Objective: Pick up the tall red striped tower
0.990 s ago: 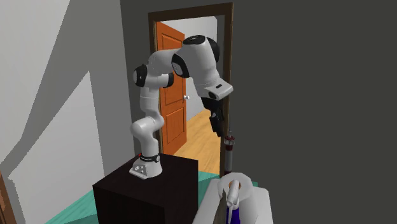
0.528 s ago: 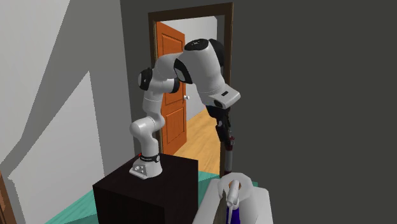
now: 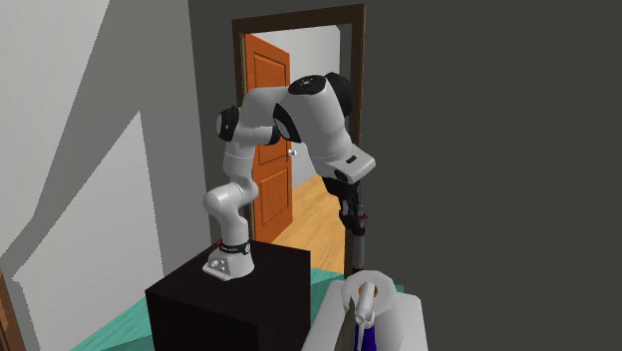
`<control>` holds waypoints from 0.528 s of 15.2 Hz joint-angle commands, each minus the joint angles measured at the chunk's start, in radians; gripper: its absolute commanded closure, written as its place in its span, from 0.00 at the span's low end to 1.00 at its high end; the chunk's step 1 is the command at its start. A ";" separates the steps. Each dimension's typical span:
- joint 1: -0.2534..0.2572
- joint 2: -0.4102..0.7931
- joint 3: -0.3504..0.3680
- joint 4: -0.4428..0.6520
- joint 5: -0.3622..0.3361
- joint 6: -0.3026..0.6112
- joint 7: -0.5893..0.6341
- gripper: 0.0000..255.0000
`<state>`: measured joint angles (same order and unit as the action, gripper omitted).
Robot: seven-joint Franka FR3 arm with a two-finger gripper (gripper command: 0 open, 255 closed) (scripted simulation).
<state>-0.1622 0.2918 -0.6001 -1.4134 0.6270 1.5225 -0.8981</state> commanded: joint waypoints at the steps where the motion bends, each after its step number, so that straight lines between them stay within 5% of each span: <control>1: 0.000 0.000 0.000 -0.001 0.000 0.001 0.000 1.00; 8: -0.004 0.004 0.000 0.018 0.002 -0.014 0.006 1.00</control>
<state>-0.1641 0.2938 -0.6002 -1.4051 0.6280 1.5162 -0.8956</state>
